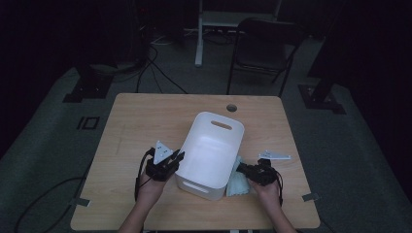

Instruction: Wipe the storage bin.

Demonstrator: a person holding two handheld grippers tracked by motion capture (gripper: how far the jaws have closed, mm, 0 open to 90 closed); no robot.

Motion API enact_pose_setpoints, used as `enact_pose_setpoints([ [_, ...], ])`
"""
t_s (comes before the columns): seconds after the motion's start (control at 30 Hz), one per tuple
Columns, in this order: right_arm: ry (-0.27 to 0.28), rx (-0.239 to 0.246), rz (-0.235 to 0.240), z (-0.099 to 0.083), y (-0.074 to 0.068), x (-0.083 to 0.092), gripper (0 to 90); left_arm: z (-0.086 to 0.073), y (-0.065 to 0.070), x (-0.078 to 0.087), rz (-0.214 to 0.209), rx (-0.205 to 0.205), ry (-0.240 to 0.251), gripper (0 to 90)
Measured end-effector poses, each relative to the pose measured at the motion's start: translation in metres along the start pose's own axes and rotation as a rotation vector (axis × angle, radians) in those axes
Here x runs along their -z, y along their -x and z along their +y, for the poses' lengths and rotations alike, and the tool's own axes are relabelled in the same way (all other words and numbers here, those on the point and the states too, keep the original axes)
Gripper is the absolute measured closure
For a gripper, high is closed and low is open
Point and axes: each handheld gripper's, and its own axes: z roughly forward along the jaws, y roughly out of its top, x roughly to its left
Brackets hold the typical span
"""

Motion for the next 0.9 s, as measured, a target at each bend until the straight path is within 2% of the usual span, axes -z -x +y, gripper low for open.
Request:
enact_pose_setpoints([
  [0.27, -0.070, -0.030, -0.042, -0.009, 0.015, -0.017, 82.1, 0.000, 0.001, 0.000, 0.020, 0.011, -0.001, 80.7],
  [0.37, -0.077, -0.032, -0.041, -0.008, 0.013, -0.015, 82.1, 0.000, 0.002, 0.000, 0.039, 0.025, 0.001, 80.8],
  [0.53, -0.051, 0.011, 0.035, -0.005, -0.004, 0.005, 81.8, 0.000, 0.003, 0.000, 0.049, 0.032, -0.004, 80.8],
  [0.63, -0.002, 0.043, 0.089, -0.002, -0.019, 0.022, 81.8, 0.000, 0.004, 0.000, 0.047, 0.032, -0.005, 80.8],
  [0.73, 0.076, 0.072, 0.127, 0.004, -0.033, 0.038, 81.7, 0.000, 0.005, -0.001, 0.039, 0.033, -0.003, 80.8],
  [0.77, 0.092, 0.077, 0.128, 0.007, -0.035, 0.041, 81.7, 0.000, 0.005, -0.001, 0.035, 0.032, -0.004, 80.8],
  [0.83, 0.082, 0.106, 0.100, 0.010, -0.040, 0.040, 81.7, 0.001, 0.005, -0.001, 0.023, 0.030, -0.005, 80.9],
  [0.9, 0.077, 0.089, 0.095, 0.009, -0.040, 0.036, 81.7, 0.001, 0.005, -0.001, 0.016, 0.019, -0.008, 80.8],
])
